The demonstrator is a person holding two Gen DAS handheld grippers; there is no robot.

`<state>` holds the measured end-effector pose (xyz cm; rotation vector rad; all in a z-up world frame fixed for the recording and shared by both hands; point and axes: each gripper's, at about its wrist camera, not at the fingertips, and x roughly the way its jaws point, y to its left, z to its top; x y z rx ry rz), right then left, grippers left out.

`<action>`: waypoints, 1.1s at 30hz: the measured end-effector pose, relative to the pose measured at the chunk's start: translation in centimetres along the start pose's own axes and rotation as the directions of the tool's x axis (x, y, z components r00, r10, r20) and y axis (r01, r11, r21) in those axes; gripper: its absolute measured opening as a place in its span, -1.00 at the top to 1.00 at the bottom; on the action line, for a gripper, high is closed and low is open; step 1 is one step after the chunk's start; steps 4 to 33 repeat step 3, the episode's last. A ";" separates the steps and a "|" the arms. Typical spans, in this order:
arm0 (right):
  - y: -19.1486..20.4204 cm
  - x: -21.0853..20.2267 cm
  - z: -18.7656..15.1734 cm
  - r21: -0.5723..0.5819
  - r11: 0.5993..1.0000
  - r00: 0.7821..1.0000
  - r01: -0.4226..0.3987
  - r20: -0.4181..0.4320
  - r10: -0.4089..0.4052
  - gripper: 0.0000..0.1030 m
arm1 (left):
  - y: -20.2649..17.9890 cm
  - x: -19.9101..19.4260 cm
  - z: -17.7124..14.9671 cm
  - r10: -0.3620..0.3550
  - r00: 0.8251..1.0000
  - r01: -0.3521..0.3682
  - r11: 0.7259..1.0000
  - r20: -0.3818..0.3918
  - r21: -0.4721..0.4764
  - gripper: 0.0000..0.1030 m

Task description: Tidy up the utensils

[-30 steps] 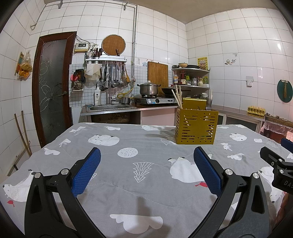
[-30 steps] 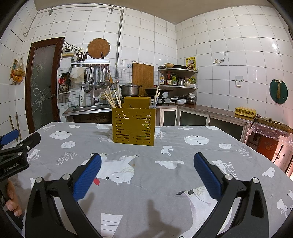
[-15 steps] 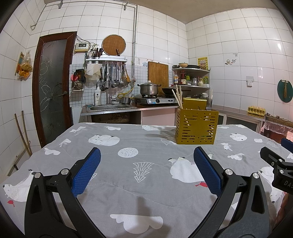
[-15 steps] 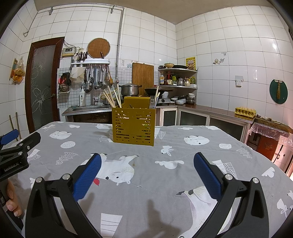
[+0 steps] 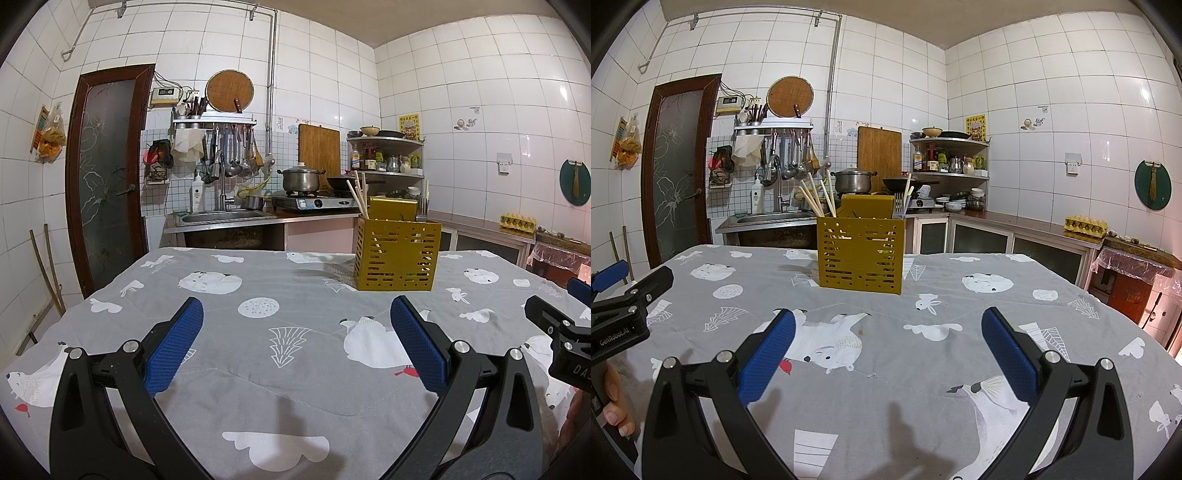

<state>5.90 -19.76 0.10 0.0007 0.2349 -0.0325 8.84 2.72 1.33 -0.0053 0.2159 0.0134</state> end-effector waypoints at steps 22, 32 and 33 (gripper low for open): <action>0.0 0.0 0.0 0.000 1.000 1.000 0.000 0.001 0.000 -0.91 | 0.0 0.0 0.0 0.000 1.000 0.000 1.000 -0.001 0.000 -0.90; 0.0 0.0 0.0 0.000 1.000 1.000 0.000 0.001 0.000 -0.91 | 0.0 0.0 0.0 0.000 1.000 0.000 1.000 -0.001 0.000 -0.90; 0.0 0.0 0.0 0.000 1.000 1.000 0.000 0.001 0.000 -0.91 | 0.0 0.0 0.0 0.000 1.000 0.000 1.000 -0.001 0.000 -0.90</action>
